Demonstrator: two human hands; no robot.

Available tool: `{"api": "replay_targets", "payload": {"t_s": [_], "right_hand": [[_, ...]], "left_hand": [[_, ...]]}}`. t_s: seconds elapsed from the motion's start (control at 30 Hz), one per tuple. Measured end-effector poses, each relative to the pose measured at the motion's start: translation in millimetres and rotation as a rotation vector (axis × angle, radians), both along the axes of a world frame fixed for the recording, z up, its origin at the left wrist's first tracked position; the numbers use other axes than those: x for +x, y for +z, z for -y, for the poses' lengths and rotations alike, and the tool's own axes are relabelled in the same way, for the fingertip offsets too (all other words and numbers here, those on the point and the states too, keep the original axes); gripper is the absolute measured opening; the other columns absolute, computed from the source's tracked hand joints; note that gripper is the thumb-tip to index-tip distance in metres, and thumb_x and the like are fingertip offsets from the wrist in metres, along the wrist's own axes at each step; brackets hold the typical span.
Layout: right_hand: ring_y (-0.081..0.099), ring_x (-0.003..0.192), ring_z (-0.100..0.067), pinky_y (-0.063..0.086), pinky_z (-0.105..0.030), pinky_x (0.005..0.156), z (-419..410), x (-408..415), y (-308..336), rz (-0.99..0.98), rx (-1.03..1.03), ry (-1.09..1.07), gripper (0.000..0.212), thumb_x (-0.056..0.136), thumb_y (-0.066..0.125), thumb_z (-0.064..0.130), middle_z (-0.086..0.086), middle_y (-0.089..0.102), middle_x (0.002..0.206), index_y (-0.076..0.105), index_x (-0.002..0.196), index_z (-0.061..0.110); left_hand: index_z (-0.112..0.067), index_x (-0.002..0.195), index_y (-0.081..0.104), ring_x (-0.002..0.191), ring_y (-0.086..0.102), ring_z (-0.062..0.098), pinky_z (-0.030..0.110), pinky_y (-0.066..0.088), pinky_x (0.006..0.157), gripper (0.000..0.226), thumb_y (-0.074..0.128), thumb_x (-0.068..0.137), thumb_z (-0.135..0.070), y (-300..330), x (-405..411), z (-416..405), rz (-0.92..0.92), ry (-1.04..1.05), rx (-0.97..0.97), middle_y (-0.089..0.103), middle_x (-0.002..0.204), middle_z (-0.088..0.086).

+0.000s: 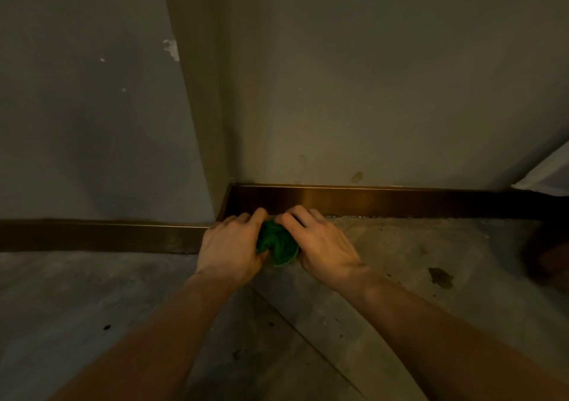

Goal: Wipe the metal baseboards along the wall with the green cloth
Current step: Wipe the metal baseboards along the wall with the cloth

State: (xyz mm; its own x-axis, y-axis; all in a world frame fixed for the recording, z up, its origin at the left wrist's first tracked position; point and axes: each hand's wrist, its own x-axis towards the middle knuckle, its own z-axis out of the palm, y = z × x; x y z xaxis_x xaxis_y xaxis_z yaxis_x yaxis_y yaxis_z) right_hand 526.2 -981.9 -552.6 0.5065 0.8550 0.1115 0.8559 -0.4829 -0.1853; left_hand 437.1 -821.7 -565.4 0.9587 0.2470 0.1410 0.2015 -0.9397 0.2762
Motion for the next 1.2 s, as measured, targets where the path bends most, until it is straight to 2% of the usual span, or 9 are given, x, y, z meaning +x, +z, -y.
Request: {"api": "replay_targets", "payload": {"t_s": [0.2,0.37,0.47,0.63,0.73,0.83,0.93,1.03,1.2], "right_hand": [[0.049,0.099,-0.025,0.052,-0.043,0.070,-14,0,3,0.009,-0.050,0.027,0.069,0.074,0.071,0.003,-0.003,0.047,0.121,0.040,0.131,0.025],[0.049,0.103,-0.027,0.052,-0.044,0.070,-31,-2,13,0.013,-0.104,0.056,0.072,0.072,0.071,0.000,-0.004,0.047,0.123,0.038,0.132,0.025],[0.049,0.107,-0.028,0.053,-0.042,0.073,-39,-14,23,-0.011,-0.126,0.051,0.070,0.074,0.070,0.001,-0.005,0.046,0.125,0.037,0.131,0.024],[0.050,0.109,-0.030,0.054,-0.041,0.076,-49,-33,48,-0.068,-0.182,0.048,0.069,0.072,0.069,-0.001,-0.007,0.050,0.127,0.042,0.131,0.022],[0.051,0.106,-0.032,0.055,-0.043,0.072,-54,-44,65,-0.089,-0.207,0.037,0.062,0.073,0.067,0.001,-0.009,0.052,0.124,0.046,0.128,0.021],[0.054,0.101,-0.034,0.054,-0.044,0.070,-60,-67,85,-0.122,-0.173,0.036,0.056,0.075,0.068,0.002,-0.013,0.054,0.121,0.052,0.127,0.015],[0.054,0.105,-0.032,0.054,-0.043,0.075,-73,-97,112,-0.180,-0.181,0.031,0.061,0.073,0.074,0.005,-0.012,0.054,0.124,0.052,0.128,0.016],[0.052,0.109,-0.030,0.051,-0.038,0.081,-88,-128,148,-0.255,-0.199,0.052,0.062,0.073,0.077,0.010,-0.010,0.053,0.126,0.052,0.129,0.017],[0.050,0.111,-0.027,0.053,-0.038,0.082,-107,-162,205,-0.305,-0.239,0.124,0.072,0.069,0.080,0.007,-0.007,0.050,0.127,0.046,0.132,0.021]], "left_hand": [[-0.040,0.117,0.038,0.096,0.065,0.027,0.036,0.035,0.065,0.049,0.069,0.080,-0.049,-3,-3,-20,0.005,-0.029,-0.012,0.062,0.104,-0.007],[-0.037,0.132,0.031,0.098,0.066,0.028,0.040,0.045,0.072,0.063,0.066,0.083,-0.053,0,-10,-45,-0.043,-0.138,0.045,0.063,0.115,-0.004],[-0.030,0.136,0.037,0.092,0.069,0.032,0.040,0.050,0.070,0.068,0.070,0.079,-0.049,8,-20,-56,-0.064,-0.167,0.075,0.065,0.117,0.000],[-0.032,0.137,0.035,0.096,0.066,0.032,0.036,0.040,0.068,0.062,0.065,0.086,-0.050,24,-40,-52,-0.124,-0.073,-0.064,0.064,0.117,0.001],[-0.029,0.128,0.043,0.091,0.067,0.033,0.035,0.039,0.065,0.052,0.066,0.085,-0.047,46,-53,-52,-0.134,-0.081,-0.079,0.065,0.112,0.002],[-0.028,0.124,0.042,0.093,0.067,0.035,0.036,0.036,0.064,0.048,0.066,0.085,-0.043,74,-73,-63,-0.179,-0.101,-0.069,0.065,0.115,0.002],[-0.032,0.124,0.040,0.098,0.066,0.032,0.036,0.042,0.067,0.044,0.063,0.089,-0.043,101,-105,-75,-0.212,-0.063,-0.166,0.064,0.114,0.000],[-0.035,0.125,0.038,0.098,0.064,0.028,0.042,0.054,0.080,0.043,0.063,0.091,-0.042,135,-143,-81,-0.277,0.011,-0.305,0.062,0.110,-0.002],[-0.035,0.125,0.042,0.094,0.064,0.027,0.045,0.056,0.078,0.044,0.066,0.089,-0.038,188,-192,-87,-0.292,0.128,-0.376,0.062,0.107,-0.003]]}}
